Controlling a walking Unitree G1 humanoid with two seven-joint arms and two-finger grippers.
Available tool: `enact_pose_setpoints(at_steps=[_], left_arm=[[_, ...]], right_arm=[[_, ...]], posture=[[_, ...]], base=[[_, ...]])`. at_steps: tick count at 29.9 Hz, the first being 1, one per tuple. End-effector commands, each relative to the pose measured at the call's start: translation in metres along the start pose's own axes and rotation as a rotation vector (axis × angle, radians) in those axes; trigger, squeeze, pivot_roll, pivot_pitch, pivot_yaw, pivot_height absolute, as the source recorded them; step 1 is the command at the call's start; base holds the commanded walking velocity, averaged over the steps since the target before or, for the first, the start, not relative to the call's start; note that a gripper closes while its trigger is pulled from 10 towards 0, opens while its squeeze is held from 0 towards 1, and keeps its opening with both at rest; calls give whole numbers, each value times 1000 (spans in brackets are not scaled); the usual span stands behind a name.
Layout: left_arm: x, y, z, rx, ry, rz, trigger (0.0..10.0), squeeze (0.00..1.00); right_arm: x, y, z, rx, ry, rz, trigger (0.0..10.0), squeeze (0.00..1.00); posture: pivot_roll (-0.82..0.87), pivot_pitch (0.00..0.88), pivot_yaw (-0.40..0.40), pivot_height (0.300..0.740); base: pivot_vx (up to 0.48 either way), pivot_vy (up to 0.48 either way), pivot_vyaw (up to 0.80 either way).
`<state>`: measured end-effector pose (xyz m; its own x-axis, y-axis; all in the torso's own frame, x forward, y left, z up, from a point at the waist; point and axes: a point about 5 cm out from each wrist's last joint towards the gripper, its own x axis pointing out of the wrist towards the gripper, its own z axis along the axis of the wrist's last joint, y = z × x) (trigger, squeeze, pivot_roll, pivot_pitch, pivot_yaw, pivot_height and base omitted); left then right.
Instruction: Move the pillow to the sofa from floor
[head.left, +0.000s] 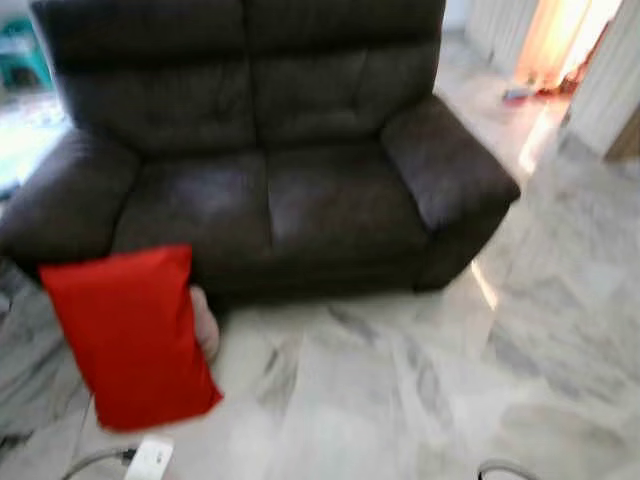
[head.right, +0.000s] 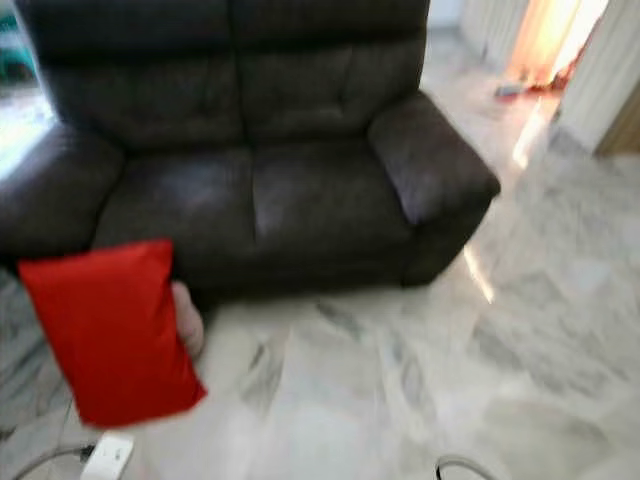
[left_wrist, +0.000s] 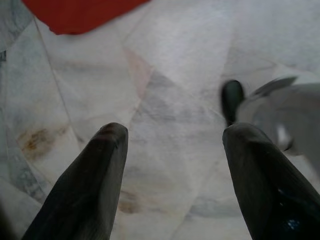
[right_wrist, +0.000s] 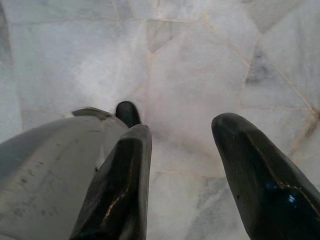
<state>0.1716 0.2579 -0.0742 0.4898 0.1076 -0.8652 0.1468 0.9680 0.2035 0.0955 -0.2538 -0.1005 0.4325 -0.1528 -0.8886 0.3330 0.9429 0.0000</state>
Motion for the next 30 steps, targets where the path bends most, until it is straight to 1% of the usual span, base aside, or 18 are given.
enact_pose_setpoints(at_steps=[1, 13, 30], left_arm=[[-2, 6, -7, -7, 21, 13, 10000, 0], [-2, 6, -7, -6, 20, 13, 10000, 0], [-2, 7, -7, -7, 14, 11, 10000, 0]], right_arm=[[1, 5, -2, -7, 7, 13, 10000, 0], [1, 5, -2, -14, 8, 15, 10000, 0], [1, 5, -2, -19, 9, 20, 10000, 0]], posture=[[-16, 65, 8, 740], [-15, 65, 7, 740], [-14, 74, 9, 740]], base=[[0, 398, 0], [0, 354, 0], [0, 0, 0]])
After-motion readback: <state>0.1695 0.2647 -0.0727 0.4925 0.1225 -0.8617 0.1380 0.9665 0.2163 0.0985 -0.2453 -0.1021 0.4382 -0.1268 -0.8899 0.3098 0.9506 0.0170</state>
